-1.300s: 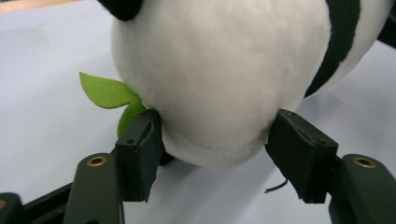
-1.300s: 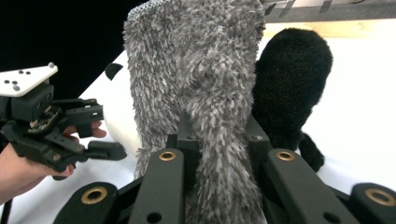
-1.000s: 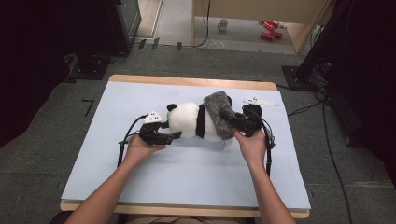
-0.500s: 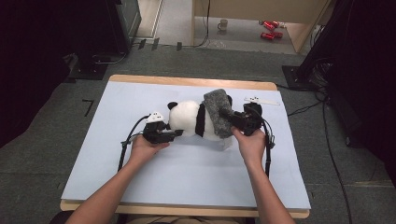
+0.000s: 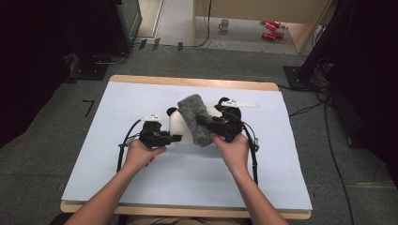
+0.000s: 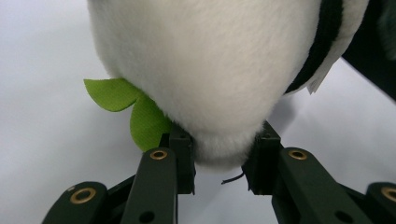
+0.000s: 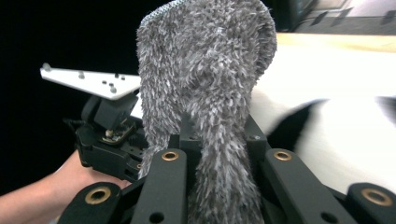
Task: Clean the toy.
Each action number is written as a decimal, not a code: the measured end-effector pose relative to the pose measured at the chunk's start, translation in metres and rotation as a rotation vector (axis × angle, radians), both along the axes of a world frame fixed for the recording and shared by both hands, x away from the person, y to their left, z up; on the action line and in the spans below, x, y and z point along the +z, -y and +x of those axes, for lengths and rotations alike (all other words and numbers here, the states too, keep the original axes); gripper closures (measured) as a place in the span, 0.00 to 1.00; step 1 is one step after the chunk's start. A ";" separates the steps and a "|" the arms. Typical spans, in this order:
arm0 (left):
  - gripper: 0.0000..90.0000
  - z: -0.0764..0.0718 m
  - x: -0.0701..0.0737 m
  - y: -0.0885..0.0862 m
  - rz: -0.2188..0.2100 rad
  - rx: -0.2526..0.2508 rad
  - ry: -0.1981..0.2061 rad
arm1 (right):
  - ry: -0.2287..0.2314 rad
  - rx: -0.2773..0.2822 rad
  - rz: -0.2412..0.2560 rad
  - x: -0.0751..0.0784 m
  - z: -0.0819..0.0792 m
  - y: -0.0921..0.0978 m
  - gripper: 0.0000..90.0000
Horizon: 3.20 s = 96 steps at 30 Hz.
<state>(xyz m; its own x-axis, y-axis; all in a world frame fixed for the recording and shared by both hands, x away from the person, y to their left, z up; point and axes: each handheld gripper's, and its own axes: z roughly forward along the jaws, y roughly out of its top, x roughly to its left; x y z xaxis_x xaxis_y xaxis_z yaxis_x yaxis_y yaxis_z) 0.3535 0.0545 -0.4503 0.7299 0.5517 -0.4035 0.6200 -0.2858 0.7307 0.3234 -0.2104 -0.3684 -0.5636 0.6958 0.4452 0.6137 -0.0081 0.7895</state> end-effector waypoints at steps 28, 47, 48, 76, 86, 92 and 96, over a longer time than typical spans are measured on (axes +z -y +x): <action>0.74 0.000 -0.012 0.008 0.043 0.083 0.022 | 0.029 -0.088 -0.195 -0.025 0.012 0.012 0.86; 0.73 0.011 -0.009 0.007 0.033 0.070 -0.008 | 0.012 -0.244 -0.139 -0.015 0.011 0.075 0.86; 0.72 0.011 -0.009 0.007 0.035 0.070 -0.009 | 0.010 -0.253 -0.137 -0.015 0.011 0.077 0.86; 0.72 -0.012 -0.011 0.018 0.054 0.086 0.062 | -0.016 0.020 -0.043 -0.013 0.007 -0.018 0.87; 0.72 -0.012 -0.012 0.018 0.075 0.093 0.070 | -0.013 0.025 -0.162 -0.033 0.015 -0.023 0.86; 0.72 -0.006 -0.011 0.016 0.075 0.087 0.065 | -0.016 -0.047 -0.171 -0.029 0.018 0.005 0.86; 0.72 -0.002 -0.010 0.016 0.070 0.082 0.055 | -0.014 -0.087 -0.162 -0.025 0.018 0.022 0.86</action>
<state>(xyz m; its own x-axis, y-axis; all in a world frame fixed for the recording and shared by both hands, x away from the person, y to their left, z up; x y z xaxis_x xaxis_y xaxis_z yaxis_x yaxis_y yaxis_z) 0.3515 0.0387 -0.4598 0.7014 0.6358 -0.3223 0.6027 -0.2875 0.7444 0.3413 -0.2320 -0.3933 -0.4928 0.8049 0.3307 0.6269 0.0649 0.7764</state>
